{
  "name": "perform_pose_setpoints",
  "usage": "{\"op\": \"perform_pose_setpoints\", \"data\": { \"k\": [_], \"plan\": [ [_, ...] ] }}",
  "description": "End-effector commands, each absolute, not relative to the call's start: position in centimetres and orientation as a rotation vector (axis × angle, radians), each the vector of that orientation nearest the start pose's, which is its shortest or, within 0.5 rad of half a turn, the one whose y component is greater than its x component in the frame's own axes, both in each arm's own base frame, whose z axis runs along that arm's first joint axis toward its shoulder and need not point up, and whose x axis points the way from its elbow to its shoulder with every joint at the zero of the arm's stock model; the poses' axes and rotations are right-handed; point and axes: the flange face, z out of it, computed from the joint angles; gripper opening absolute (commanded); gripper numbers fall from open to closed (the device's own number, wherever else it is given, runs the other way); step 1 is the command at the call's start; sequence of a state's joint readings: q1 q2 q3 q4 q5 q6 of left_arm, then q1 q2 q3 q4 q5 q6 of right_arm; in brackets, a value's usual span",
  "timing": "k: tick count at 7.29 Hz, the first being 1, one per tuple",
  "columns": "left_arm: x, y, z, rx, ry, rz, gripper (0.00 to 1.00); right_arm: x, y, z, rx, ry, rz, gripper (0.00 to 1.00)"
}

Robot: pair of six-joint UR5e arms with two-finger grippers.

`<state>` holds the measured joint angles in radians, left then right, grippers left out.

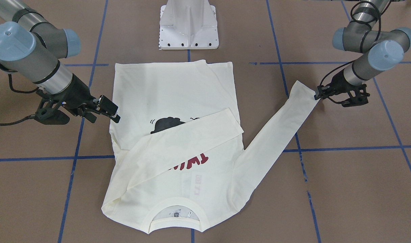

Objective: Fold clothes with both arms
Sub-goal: 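Release the sleeve and raise the right gripper while the left gripper approaches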

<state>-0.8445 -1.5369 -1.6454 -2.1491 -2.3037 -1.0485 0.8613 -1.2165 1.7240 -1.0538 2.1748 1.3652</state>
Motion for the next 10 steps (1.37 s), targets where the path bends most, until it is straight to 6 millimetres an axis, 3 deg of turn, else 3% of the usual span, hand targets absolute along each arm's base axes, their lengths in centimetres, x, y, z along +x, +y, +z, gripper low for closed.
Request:
{"op": "perform_pose_setpoints", "data": {
  "k": [1,7,9,10],
  "plan": [
    [28.31,-41.88,57.37,-0.175,0.902,-0.074,0.46,-33.98,-51.44,32.71,0.034,-1.134,0.276,1.0],
    [28.42,-41.66,57.46,-0.18,0.899,-0.072,0.44,-34.01,-51.48,32.95,0.031,-1.13,0.278,1.0],
    [28.44,-41.57,57.54,-0.182,0.898,-0.071,0.27,-33.99,-51.44,32.87,0.03,-1.132,0.278,1.0],
    [28.4,-41.52,57.61,-0.183,0.897,-0.072,0.1,-33.97,-51.41,32.8,0.031,-1.133,0.276,1.0]
  ]
}}
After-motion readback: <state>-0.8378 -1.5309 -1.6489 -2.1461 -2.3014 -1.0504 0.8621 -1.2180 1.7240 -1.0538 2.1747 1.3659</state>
